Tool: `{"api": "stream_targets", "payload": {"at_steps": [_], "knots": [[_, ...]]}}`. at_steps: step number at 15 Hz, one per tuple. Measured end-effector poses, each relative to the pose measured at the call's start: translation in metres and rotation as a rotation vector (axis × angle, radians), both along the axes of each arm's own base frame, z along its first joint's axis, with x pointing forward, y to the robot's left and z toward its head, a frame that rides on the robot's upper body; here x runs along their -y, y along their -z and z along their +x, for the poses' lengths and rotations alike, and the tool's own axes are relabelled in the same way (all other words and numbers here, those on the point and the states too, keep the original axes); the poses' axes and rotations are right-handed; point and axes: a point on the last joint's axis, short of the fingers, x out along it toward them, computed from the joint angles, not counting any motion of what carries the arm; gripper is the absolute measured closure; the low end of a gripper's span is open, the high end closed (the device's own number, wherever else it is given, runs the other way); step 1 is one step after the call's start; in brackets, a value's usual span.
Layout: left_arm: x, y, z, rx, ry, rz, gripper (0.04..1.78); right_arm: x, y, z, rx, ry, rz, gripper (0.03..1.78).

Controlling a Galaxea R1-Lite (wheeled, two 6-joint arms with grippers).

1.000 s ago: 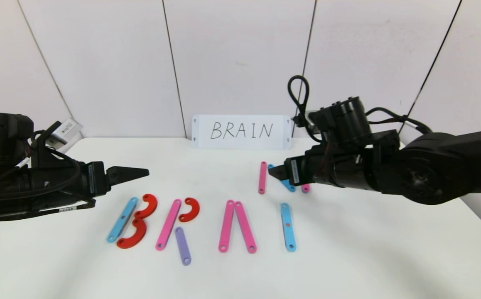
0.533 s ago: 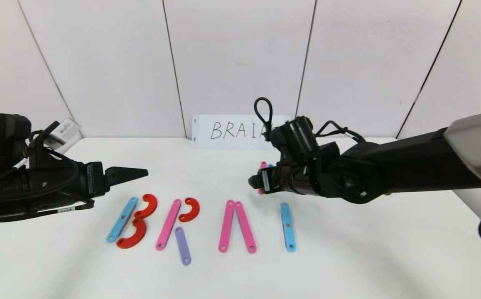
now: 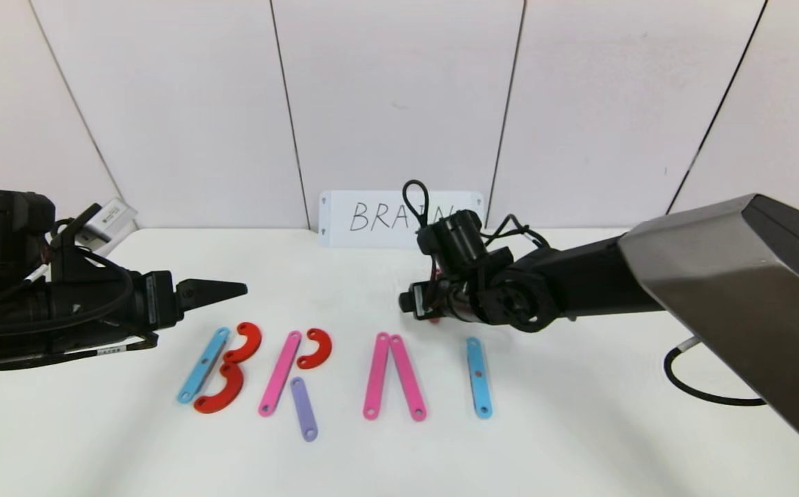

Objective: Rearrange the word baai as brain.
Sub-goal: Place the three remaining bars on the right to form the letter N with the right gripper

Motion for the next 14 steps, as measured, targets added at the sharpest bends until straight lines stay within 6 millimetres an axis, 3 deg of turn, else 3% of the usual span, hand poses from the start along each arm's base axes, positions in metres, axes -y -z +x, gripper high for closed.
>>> {"api": "stream_targets", "payload": {"at_steps": [4,7,9,14], "knots": [[0.0,0.002,0.0,-0.006,0.002,0.0,0.08,-0.001,0.013,0.015,-0.006,0.019,-0.004,0.08],[0.0,0.002,0.001,-0.007,0.002,0.001,0.08,-0.001,0.021,0.022,-0.013,0.028,-0.008,0.28],[0.0,0.002,0.001,-0.008,0.003,0.001,0.08,0.0,0.026,0.025,-0.016,0.035,-0.011,0.54],[0.0,0.003,0.001,-0.01,0.003,0.001,0.08,0.0,0.029,0.026,-0.021,0.035,-0.013,1.36]]}}
